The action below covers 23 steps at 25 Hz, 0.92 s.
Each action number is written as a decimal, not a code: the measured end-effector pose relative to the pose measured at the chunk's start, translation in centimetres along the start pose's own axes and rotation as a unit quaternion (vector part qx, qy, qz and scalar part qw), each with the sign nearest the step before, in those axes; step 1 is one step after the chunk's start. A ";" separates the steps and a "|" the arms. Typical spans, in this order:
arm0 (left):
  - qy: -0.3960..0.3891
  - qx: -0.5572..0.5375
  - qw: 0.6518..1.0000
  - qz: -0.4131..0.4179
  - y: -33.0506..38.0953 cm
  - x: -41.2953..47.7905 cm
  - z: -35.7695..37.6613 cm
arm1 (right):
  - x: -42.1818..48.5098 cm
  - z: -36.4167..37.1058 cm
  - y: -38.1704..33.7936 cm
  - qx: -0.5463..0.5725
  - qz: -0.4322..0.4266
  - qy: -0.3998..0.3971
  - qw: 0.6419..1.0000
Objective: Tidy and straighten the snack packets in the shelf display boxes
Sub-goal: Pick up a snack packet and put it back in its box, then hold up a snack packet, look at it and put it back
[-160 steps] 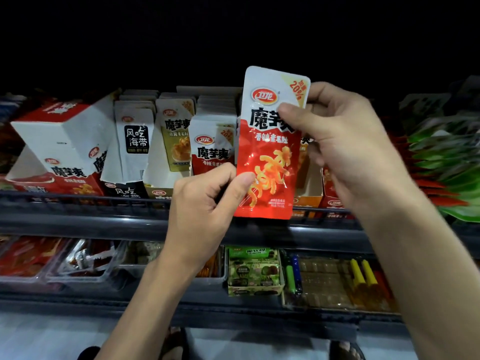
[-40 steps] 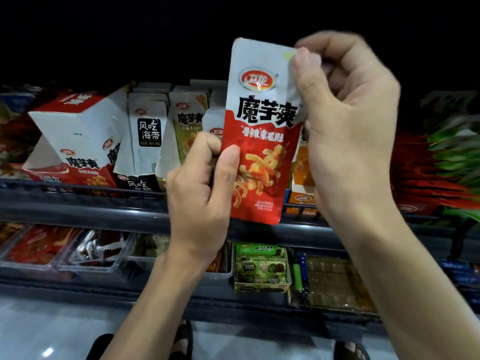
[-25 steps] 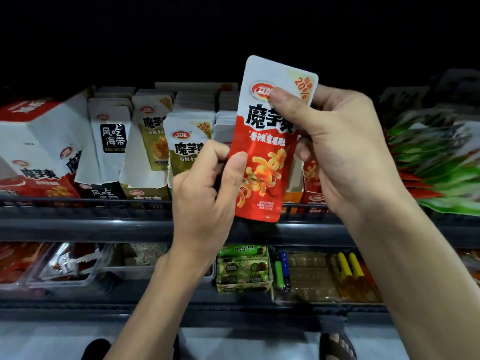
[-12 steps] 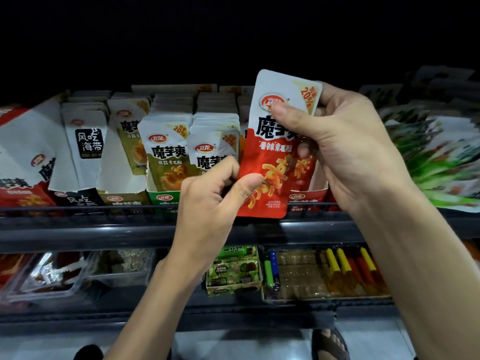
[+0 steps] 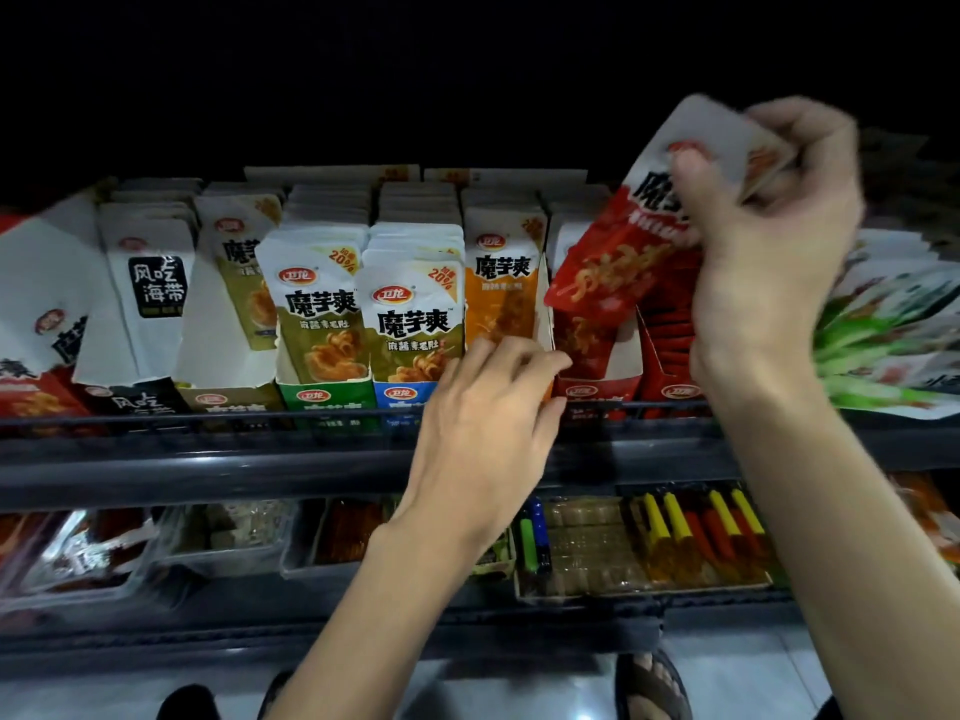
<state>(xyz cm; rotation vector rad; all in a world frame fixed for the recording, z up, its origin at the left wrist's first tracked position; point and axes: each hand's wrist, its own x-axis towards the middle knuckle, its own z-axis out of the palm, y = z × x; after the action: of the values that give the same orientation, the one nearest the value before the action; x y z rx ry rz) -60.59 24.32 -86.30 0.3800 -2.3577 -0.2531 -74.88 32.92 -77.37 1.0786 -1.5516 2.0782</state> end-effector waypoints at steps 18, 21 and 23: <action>-0.073 0.019 0.997 -0.027 -0.2 0.1 0.4 | -3.2 1.6 4.3 -0.390 0.024 -0.179 0.903; -0.081 0.012 0.996 -0.030 -0.2 0.1 0.3 | -3.2 1.9 4.4 -0.426 0.010 -0.175 0.887; -0.089 0.009 0.996 -0.030 -0.3 0.1 0.2 | -3.4 2.1 4.5 -0.447 -0.015 -0.160 0.880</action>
<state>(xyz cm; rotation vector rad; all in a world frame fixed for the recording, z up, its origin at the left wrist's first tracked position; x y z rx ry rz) -60.76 24.04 -86.44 0.4548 -2.5269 -0.3045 -74.78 30.01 -82.61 1.0504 -2.2641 0.9183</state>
